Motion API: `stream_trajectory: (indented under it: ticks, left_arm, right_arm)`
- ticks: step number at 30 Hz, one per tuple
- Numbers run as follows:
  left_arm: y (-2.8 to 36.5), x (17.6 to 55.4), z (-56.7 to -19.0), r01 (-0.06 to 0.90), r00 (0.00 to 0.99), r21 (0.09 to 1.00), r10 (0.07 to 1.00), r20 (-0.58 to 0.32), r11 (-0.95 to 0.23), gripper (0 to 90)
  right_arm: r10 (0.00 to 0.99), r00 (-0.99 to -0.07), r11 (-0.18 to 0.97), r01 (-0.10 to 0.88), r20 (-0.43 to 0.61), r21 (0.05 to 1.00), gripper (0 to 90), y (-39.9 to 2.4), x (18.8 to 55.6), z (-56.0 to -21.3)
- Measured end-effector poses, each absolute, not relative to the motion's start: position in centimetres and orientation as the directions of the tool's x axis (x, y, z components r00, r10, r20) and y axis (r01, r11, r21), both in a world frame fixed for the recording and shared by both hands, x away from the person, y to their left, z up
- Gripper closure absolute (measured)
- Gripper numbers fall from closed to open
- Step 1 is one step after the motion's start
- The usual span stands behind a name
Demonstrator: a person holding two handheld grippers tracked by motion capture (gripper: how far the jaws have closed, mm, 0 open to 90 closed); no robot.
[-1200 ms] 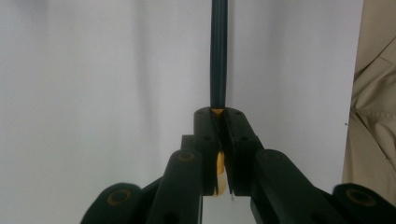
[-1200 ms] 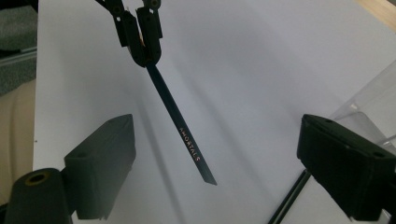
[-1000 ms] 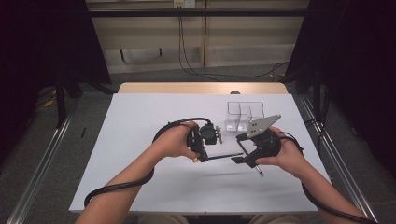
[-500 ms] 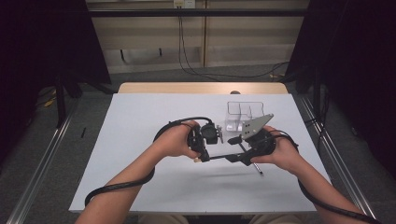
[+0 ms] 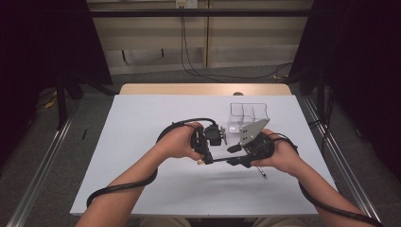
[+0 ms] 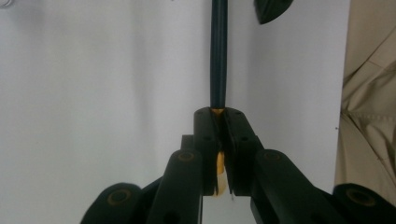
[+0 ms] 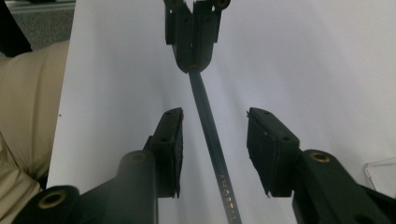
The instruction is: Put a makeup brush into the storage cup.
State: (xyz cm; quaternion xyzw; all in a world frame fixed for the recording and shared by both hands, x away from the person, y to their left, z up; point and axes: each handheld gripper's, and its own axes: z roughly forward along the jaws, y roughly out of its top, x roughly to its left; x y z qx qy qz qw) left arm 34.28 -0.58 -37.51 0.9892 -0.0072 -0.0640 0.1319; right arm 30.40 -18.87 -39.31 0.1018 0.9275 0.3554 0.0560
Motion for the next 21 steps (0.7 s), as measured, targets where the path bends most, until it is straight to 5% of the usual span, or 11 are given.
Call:
stream_trajectory:
  ticks: [6,21]
  left_arm:
    - [-0.4,34.4,-37.5,-0.003,0.991,0.260,-0.038,-0.130,-0.966,84.9]
    - [-0.4,34.9,-37.0,-0.002,0.983,0.305,-0.058,-0.173,-0.952,84.2]
  right_arm:
    - [0.210,-0.977,0.762,0.148,-0.025,0.631,71.5,-18.8,30.3,-39.7]
    - [0.178,-0.983,0.808,0.125,-0.036,0.575,83.4,-19.2,30.3,-40.6]
